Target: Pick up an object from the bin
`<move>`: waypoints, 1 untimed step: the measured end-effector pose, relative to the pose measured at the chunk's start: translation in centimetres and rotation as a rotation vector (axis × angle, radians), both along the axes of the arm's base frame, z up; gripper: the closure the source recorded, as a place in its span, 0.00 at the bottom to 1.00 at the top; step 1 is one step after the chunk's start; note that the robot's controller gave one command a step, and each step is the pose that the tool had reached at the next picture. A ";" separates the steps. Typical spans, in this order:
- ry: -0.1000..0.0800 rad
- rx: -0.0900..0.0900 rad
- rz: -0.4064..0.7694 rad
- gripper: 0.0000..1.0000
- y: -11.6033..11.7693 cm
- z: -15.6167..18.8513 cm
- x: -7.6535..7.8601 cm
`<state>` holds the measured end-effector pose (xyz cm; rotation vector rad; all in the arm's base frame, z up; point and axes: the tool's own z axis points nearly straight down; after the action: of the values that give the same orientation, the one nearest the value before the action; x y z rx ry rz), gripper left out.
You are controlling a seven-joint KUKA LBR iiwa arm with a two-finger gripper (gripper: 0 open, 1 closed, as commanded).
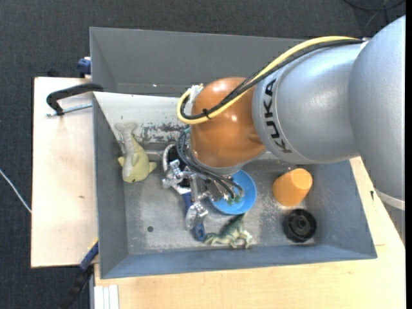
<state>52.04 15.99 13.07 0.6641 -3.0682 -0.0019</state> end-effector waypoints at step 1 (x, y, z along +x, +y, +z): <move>-0.001 -0.001 0.021 0.00 -5.3 -3.5 0.2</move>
Offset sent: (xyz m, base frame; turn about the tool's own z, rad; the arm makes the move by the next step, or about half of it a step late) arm 0.0018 -0.0512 -0.0344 -0.0252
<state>52.27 10.70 9.55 0.6965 -3.0612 0.0004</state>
